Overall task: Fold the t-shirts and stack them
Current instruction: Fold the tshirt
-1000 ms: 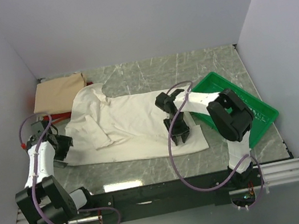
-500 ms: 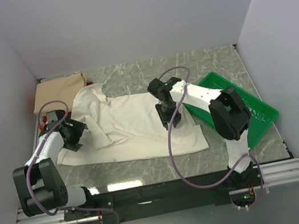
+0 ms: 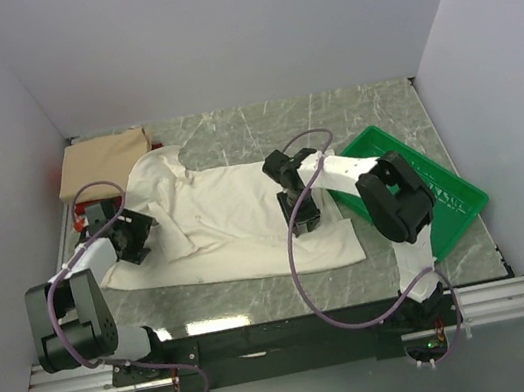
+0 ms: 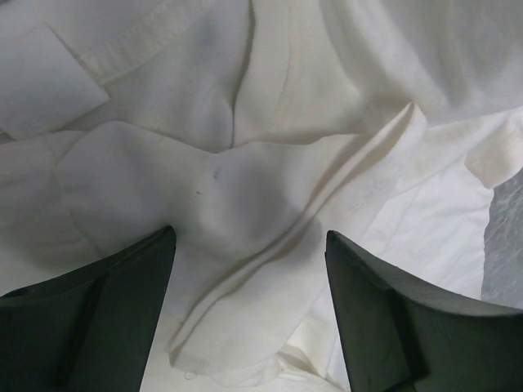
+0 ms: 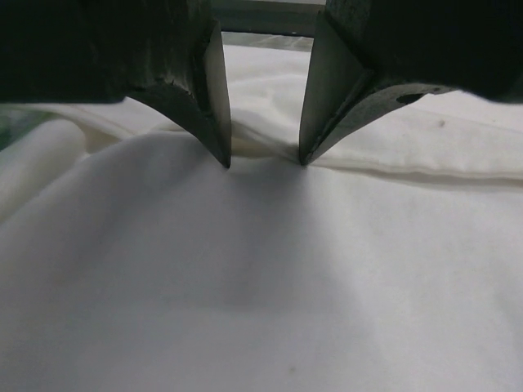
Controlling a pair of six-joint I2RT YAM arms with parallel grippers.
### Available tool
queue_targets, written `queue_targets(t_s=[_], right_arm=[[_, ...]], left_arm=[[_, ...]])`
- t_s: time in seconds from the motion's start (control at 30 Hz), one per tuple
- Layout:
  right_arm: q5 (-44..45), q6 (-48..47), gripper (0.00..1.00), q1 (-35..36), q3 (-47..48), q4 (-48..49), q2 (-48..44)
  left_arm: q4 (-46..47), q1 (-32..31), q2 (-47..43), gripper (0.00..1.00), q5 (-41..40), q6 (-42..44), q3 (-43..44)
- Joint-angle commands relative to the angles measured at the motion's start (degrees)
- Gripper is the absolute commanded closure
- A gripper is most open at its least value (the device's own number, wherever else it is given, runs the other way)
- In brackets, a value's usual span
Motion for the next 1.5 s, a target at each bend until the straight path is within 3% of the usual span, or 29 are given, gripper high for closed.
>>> queue_targets(t_s=[0.0,0.27,0.73,0.97,1.13,1.3,1.47], right_arm=[[-0.3,0.21,0.54,-0.31,-2.26,1.81,0.91],[-2.76,-1.19,0.55,0.04,-5.7,1.28,0.3],[-10.32,-4.01,0.54,7.51,-12.38,-3.11,-3.21],[-9.18,-2.52,0.52,8.57,-10.54,-5.22,-5.24],[-7.16,-1.63,0.5,8.66,-4.13,-7.15,-6.12],[-5.05,-1.63,0.49,8.48,3.96,-10.4,-6.91],[-3.38,-1.54,0.49,7.52,6.78,-10.85,-8.83]], left_arm=[[-7.09,1.79,0.84,0.18,-5.88,-1.72,-1.3],[-15.62,7.42,-6.9,0.15,-9.84,-6.04,-7.28],[-24.93,9.71,-14.45,0.1,-16.87,-7.71,-7.46],[-28.19,10.41,-17.01,0.08,-19.77,-8.41,-5.18],[-29.42,10.24,-18.67,0.09,-21.09,-6.83,-1.66],[-31.62,6.38,-21.13,0.14,-22.23,-2.44,3.25],[-32.93,-4.25,-22.28,0.2,-21.97,-0.32,6.77]])
